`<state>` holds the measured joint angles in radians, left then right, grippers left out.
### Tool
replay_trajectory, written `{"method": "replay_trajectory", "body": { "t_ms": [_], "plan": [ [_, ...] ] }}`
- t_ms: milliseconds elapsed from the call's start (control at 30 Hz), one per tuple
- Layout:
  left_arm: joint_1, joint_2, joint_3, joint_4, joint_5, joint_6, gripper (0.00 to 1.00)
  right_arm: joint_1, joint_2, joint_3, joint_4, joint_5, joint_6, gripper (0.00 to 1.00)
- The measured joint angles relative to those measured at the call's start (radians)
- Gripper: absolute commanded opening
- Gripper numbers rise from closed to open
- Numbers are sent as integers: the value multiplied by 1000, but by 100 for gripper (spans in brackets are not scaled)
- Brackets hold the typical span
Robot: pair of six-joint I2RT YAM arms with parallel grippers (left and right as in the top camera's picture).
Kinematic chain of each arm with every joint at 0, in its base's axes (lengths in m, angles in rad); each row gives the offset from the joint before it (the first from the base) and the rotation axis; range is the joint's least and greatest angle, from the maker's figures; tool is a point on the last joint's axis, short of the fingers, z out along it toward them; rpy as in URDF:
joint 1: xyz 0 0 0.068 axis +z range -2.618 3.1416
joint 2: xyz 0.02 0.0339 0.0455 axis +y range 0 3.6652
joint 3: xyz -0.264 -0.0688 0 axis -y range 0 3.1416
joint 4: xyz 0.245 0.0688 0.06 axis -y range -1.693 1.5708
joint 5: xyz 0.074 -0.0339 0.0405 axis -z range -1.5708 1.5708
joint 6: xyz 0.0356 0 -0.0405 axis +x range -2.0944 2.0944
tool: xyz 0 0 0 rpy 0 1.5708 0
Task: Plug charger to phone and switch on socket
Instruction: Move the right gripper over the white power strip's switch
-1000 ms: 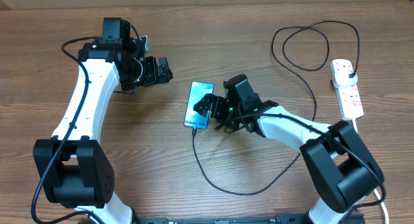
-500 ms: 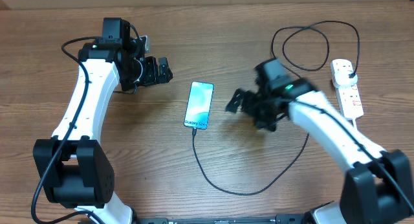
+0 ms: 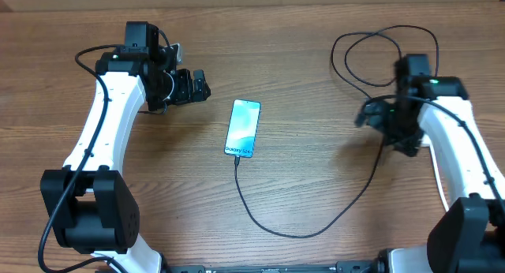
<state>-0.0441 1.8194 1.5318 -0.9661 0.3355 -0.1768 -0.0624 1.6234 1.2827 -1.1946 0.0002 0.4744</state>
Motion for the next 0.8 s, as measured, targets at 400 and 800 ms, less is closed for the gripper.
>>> {"method": "replay_trajectory", "body": {
  "t_ms": [400, 800],
  "plan": [
    [0, 0, 0, 0, 0, 0, 100, -274, 26, 0, 232, 152, -7, 100],
    [0, 0, 0, 0, 0, 0, 100, -363, 188, 0, 446, 218, -8, 100]
  ]
}}
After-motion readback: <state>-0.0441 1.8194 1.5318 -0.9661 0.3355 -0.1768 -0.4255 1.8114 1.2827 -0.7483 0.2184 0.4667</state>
